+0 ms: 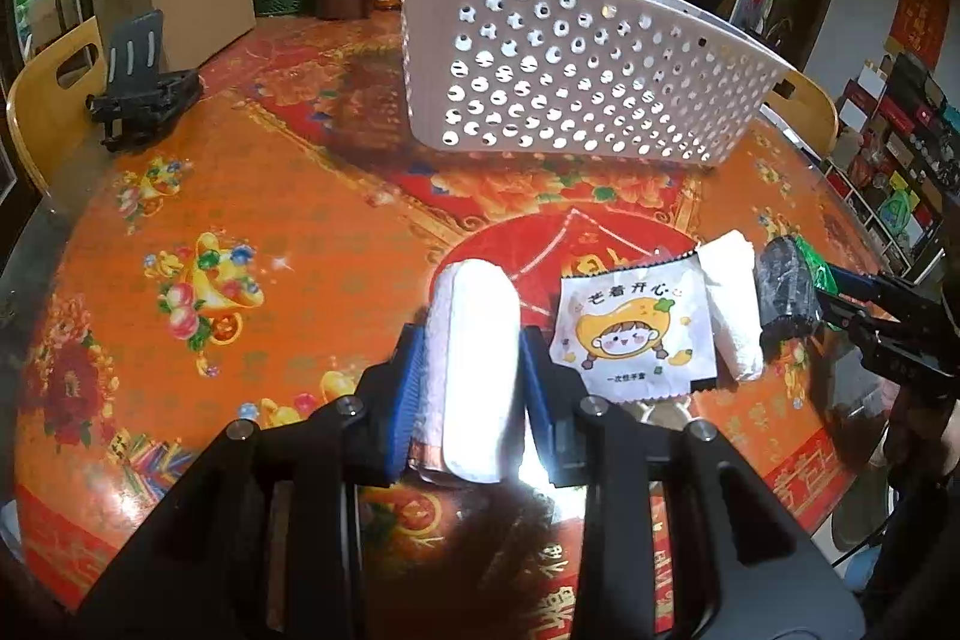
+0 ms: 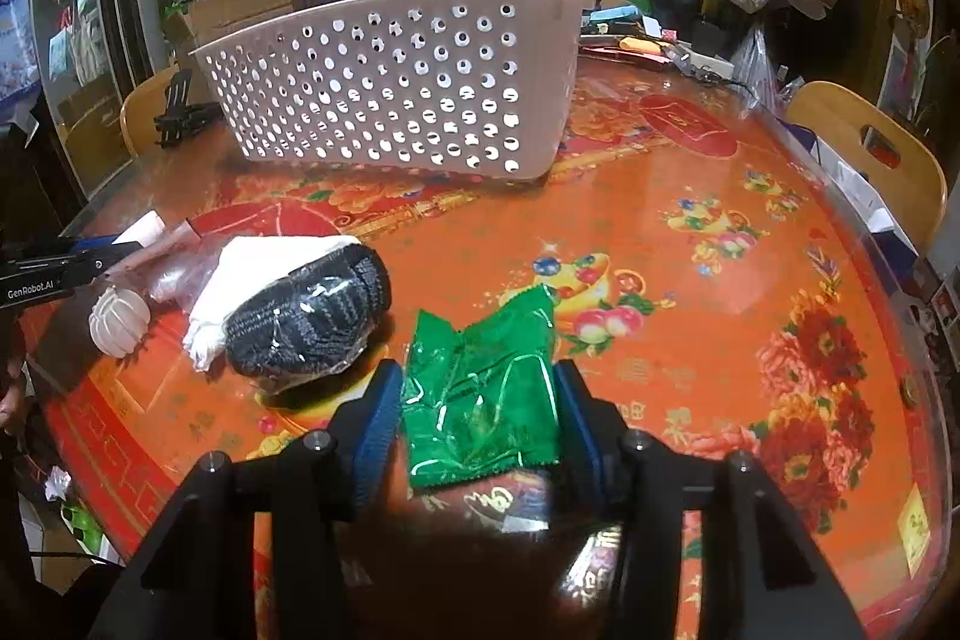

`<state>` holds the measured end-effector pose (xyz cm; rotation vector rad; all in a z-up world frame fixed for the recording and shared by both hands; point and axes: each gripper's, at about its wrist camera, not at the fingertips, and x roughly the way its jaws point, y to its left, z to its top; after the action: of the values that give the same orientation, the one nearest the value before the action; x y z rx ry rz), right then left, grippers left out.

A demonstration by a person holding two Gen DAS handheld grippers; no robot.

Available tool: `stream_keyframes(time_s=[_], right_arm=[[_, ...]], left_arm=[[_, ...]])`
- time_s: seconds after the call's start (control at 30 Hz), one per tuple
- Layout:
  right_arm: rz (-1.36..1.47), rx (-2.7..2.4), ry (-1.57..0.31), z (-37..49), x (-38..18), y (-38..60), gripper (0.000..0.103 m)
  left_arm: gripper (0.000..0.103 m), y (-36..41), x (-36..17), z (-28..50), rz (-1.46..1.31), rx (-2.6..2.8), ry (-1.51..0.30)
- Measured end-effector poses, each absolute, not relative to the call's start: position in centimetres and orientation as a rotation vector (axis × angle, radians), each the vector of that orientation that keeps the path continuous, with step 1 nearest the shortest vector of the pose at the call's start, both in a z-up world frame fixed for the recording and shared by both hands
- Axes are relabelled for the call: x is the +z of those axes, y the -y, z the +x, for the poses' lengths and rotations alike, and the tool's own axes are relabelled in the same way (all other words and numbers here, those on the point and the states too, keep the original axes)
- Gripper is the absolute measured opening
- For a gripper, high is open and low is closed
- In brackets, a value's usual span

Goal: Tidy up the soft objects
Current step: 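Grasp the green foil packet with the right tool while the left tool grasps the white rolled towel, then carry the green packet with the right tool while the left tool carries the towel into the basket, releasing both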

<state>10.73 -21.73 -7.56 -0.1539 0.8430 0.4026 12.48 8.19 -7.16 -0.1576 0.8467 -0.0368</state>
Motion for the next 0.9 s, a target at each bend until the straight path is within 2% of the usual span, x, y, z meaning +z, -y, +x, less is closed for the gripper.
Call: stream_keyframes(time_s=[0.33,0.9], right_arm=[[-0.141,0.415,-0.834,10.5,-6.9,21.7,0.041],[-0.108,0.428,-0.748,11.0,-2.1,22.3,0.040]], left_arm=[[0.030,-9.0,-6.5,11.8,-0.177,-0.030,-0.820],[0.030,-8.8,-2.7,11.1,-0.168,-0.040,-0.735]])
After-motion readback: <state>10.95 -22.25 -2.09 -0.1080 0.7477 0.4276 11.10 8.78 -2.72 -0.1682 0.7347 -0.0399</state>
